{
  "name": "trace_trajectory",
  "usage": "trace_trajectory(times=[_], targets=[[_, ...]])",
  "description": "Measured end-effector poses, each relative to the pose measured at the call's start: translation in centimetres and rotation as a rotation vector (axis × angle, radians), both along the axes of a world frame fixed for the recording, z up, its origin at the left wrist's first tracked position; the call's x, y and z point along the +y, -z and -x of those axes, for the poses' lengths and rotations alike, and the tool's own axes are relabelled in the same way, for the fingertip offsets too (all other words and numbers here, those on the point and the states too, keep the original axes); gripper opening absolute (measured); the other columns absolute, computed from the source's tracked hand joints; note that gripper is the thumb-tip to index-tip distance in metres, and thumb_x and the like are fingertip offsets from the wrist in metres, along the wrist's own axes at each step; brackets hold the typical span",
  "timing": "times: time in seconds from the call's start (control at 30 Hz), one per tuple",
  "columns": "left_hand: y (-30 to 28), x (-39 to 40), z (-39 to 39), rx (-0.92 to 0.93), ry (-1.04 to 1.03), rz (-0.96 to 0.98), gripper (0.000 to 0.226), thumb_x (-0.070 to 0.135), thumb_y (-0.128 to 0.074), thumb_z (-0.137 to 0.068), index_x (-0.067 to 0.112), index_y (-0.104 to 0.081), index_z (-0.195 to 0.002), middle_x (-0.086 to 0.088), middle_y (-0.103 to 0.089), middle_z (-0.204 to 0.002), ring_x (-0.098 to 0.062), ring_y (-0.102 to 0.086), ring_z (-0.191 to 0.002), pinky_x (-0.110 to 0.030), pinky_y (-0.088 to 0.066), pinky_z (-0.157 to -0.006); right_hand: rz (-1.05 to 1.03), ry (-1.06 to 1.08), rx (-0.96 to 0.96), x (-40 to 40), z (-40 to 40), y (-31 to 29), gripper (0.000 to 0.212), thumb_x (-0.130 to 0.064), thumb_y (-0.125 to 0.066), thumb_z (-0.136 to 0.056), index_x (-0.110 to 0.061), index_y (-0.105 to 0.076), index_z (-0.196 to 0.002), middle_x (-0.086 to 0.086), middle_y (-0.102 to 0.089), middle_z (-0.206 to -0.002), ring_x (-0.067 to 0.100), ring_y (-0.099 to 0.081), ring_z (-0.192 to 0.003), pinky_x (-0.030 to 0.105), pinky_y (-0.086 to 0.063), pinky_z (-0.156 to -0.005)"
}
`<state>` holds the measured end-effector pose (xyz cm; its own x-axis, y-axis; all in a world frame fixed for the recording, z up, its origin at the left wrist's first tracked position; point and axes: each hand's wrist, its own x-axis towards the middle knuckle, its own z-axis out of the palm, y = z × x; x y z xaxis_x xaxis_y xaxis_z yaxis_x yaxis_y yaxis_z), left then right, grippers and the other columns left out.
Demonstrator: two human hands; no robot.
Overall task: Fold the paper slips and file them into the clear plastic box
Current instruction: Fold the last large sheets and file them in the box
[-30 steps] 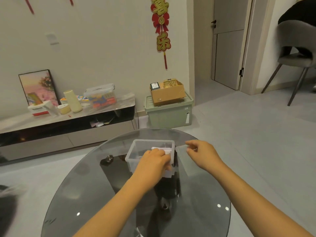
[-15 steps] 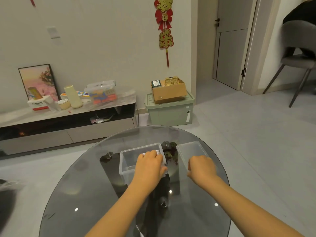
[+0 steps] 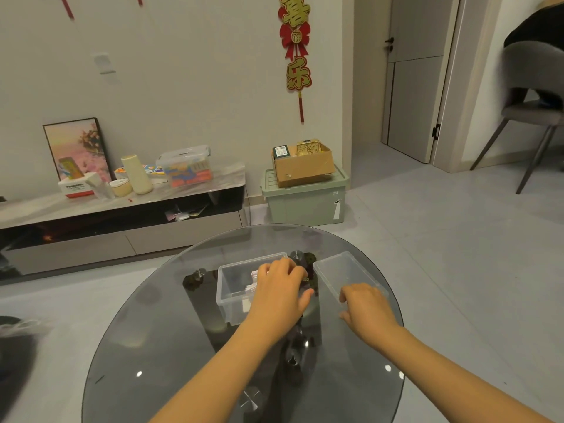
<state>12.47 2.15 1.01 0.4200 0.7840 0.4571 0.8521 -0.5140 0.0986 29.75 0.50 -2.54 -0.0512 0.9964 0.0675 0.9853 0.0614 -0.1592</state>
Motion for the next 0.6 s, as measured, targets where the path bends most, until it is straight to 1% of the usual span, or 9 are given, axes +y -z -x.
trace_trajectory(times=[0.07, 0.17, 0.23, 0.27, 0.33, 0.4, 0.43, 0.5, 0.6], targets=[[-0.2, -0.4, -0.7, -0.001, 0.011, 0.000, 0.025, 0.029, -0.070, -0.080, 0.012, -0.067, -0.097, -0.004, -0.057, -0.098, -0.025, -0.052, -0.091, -0.040, -0.040, -0.091, 0.025, -0.023, 0.032, -0.3, -0.7, 0.1, 0.025, -0.025, -0.055, -0.091, -0.016, -0.055, -0.114, 0.001, -0.059, -0.114, 0.020, -0.050, -0.111, 0.025, -0.035, -0.086], [-0.4, -0.8, -1.5, 0.020, 0.034, -0.017, 0.023, 0.028, -0.079, -0.069, 0.015, -0.068, -0.086, -0.001, -0.058, -0.087, -0.022, -0.056, -0.079, -0.037, -0.046, -0.078, 0.036, -0.035, 0.048, -0.6, -1.2, 0.0, 0.023, -0.019, -0.054, -0.085, -0.020, -0.059, -0.107, -0.002, -0.062, -0.104, 0.019, -0.051, -0.108, 0.025, -0.035, -0.090], [-0.4, -1.0, -2.0, 0.002, 0.064, 0.010, 0.022, 0.026, -0.077, -0.073, 0.014, -0.068, -0.089, -0.001, -0.059, -0.089, -0.022, -0.055, -0.082, -0.036, -0.046, -0.078, 0.015, -0.026, 0.040, -0.9, -1.5, -0.3, 0.023, -0.028, -0.059, -0.081, -0.025, -0.060, -0.104, -0.006, -0.057, -0.102, 0.017, -0.047, -0.109, 0.025, -0.031, -0.092], [-0.2, -1.0, -2.2, 0.002, 0.078, 0.024, 0.021, 0.026, -0.073, -0.077, 0.014, -0.068, -0.093, -0.002, -0.059, -0.092, -0.022, -0.055, -0.086, -0.036, -0.043, -0.081, 0.001, -0.016, 0.019, -1.0, -1.8, -0.3, 0.027, -0.035, -0.061, -0.080, -0.027, -0.058, -0.105, -0.005, -0.053, -0.108, 0.018, -0.043, -0.112, 0.026, -0.030, -0.093], [0.1, -1.0, -2.7, 0.021, 0.094, 0.034, 0.020, 0.025, -0.072, -0.075, 0.014, -0.068, -0.091, -0.002, -0.059, -0.090, -0.023, -0.057, -0.084, -0.036, -0.043, -0.079, -0.005, 0.026, 0.001, -1.0, -2.4, 0.0, 0.053, -0.050, -0.064, -0.075, -0.027, -0.048, -0.119, 0.001, -0.041, -0.126, 0.022, -0.034, -0.121, 0.029, -0.027, -0.099], [0.4, -1.1, -3.5, 0.040, 0.108, 0.038, 0.021, 0.025, -0.073, -0.073, 0.015, -0.068, -0.090, -0.002, -0.060, -0.088, -0.023, -0.059, -0.082, -0.037, -0.044, -0.078, 0.070, 0.091, 0.043, -0.8, -3.1, 0.6, 0.085, -0.062, -0.063, -0.070, -0.026, -0.029, -0.139, 0.012, -0.023, -0.144, 0.030, -0.020, -0.135, 0.036, -0.020, -0.108], [0.5, -1.1, -3.8, 0.045, 0.115, 0.034, 0.021, 0.026, -0.071, -0.075, 0.014, -0.068, -0.093, -0.002, -0.060, -0.091, -0.023, -0.058, -0.085, -0.037, -0.042, -0.081, 0.125, 0.115, 0.066, -0.6, -3.5, 0.8, 0.096, -0.067, -0.062, -0.068, -0.027, -0.019, -0.144, 0.015, -0.015, -0.150, 0.033, -0.014, -0.138, 0.039, -0.016, -0.111], [0.6, -1.4, -4.2, 0.052, 0.134, 0.024, 0.024, 0.027, -0.065, -0.082, 0.015, -0.066, -0.103, -0.002, -0.059, -0.101, -0.022, -0.055, -0.096, -0.036, -0.035, -0.090, 0.204, 0.128, 0.088, -0.2, -4.1, 1.0, 0.103, -0.073, -0.058, -0.068, -0.028, -0.011, -0.147, 0.015, -0.017, -0.151, 0.033, -0.017, -0.138, 0.040, -0.018, -0.111], [0.5, -1.5, -4.1, 0.064, 0.128, 0.052, 0.030, 0.031, -0.055, -0.090, 0.017, -0.060, -0.117, 0.000, -0.052, -0.115, -0.019, -0.046, -0.110, -0.032, -0.024, -0.100, 0.182, 0.100, 0.099, 0.0, -4.3, 0.8, 0.097, -0.070, -0.058, -0.069, -0.028, -0.017, -0.146, 0.008, -0.033, -0.143, 0.028, -0.029, -0.130, 0.036, -0.025, -0.105]])
